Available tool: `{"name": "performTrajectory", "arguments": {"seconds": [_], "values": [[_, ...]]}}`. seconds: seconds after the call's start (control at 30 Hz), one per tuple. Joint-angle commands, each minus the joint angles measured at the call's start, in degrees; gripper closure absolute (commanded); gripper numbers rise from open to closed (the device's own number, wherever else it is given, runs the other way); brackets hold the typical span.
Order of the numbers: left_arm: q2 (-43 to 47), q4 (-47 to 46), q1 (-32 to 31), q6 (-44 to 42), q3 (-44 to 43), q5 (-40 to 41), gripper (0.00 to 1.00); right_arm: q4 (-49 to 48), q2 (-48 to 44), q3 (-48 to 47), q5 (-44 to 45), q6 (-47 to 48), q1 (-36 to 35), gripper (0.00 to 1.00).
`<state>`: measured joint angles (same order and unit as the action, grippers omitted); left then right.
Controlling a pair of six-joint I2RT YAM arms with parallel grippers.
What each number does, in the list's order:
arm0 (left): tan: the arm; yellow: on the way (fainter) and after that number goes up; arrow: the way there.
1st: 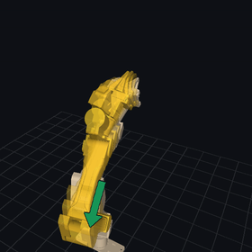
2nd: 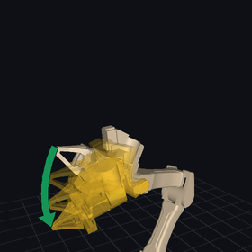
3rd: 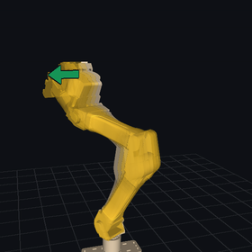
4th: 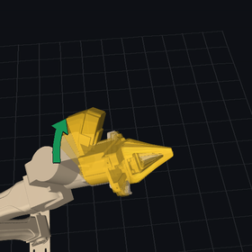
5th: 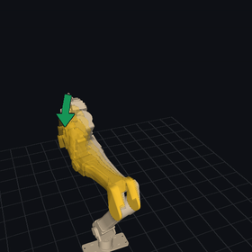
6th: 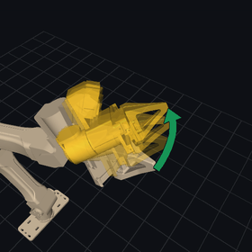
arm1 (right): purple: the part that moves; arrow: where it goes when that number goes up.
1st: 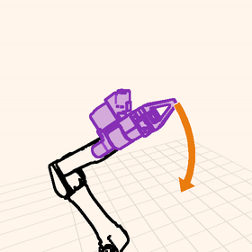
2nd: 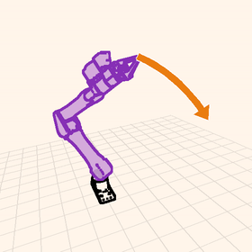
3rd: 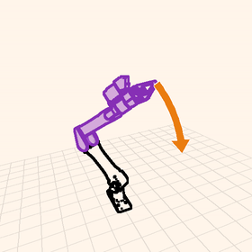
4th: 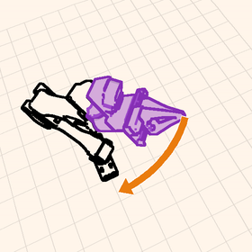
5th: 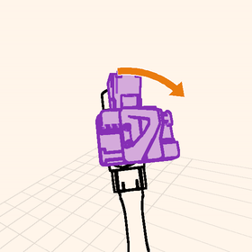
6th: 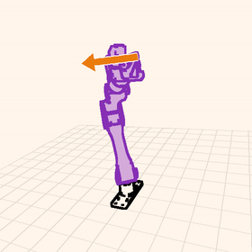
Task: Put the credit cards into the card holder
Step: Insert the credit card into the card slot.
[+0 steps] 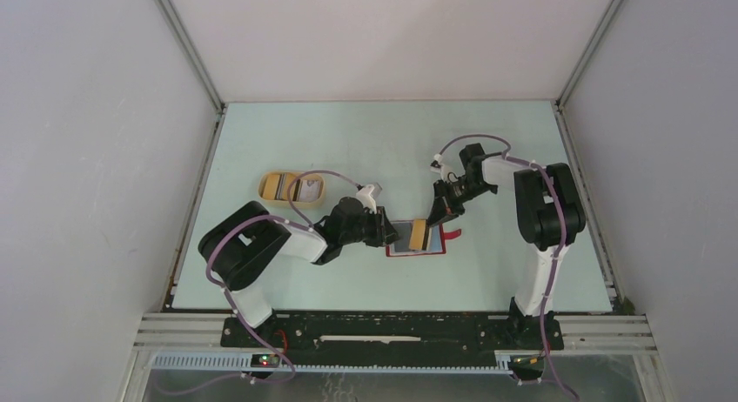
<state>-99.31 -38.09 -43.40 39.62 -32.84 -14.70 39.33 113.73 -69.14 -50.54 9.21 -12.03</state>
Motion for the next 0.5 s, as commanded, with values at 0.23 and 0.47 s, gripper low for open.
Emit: {"name": "performTrajectory", "arguments": {"seconds": [0.23,0.47], "values": [[-2.0,4.2,-0.2,-1.3,-1.3,2.1,0.69,3.2,2.4,-3.7,1.8,4.0,-2.4,1.00],[-2.0,4.2,-0.2,-1.3,-1.3,2.1,0.70,2.9,3.2,-3.7,3.4,2.8,-2.6,1.00]]}}
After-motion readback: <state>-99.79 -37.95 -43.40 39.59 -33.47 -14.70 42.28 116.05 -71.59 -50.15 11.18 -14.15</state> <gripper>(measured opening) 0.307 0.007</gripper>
